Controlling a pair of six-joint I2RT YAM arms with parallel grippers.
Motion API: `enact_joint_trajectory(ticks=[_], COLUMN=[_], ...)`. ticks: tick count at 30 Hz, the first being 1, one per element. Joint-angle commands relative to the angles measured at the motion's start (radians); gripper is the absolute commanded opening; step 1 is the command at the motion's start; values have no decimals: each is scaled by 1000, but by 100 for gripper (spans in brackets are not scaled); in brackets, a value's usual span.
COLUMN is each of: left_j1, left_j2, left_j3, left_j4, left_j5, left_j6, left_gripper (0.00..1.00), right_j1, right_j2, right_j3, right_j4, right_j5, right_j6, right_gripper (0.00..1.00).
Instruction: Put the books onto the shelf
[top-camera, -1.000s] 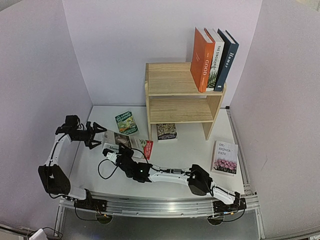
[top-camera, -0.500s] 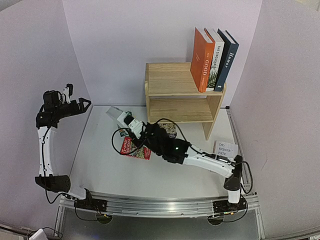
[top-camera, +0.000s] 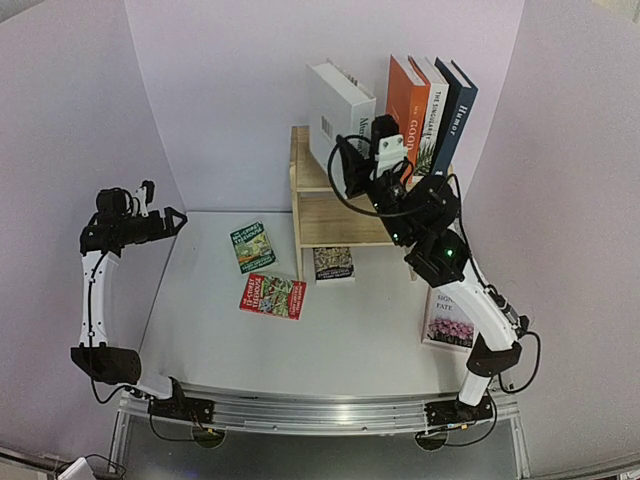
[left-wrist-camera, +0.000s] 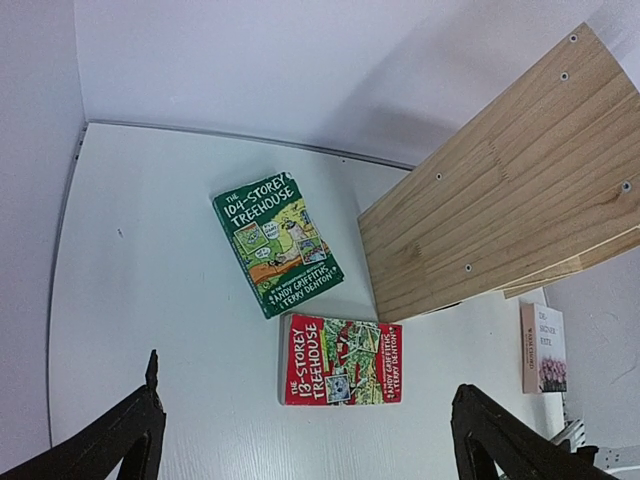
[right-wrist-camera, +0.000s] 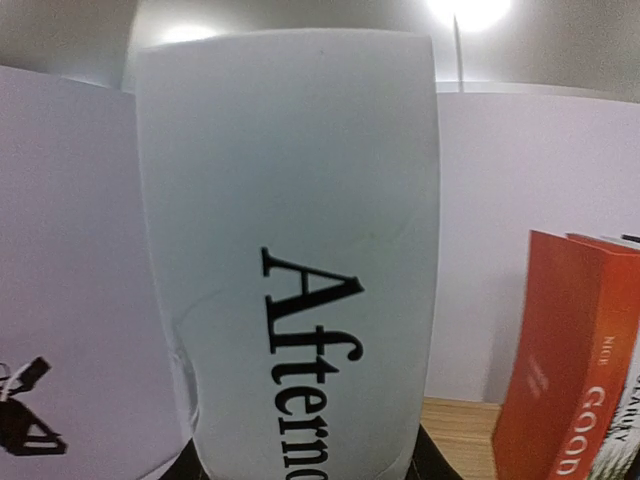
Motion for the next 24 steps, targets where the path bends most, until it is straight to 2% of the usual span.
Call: enact_joint_trajectory(ticks=[1,10,24], left_j1=[4,4,4], left_j2=[-36,-55,-58], left_j3=[-21,-44,-59], left_j4=[16,23,27], left_j5=[19,23,23], left_j6=[-11,-16,-9], left_gripper=[100,100,100], right_j1=[-104,-264,-332], right_j2=[41,119,192], right_j3=[-23,-37,-52], right_j4=[96,170,233], right_j5=[123,111,136], right_j6=[-69,-40,22], right_gripper=[10,9,7])
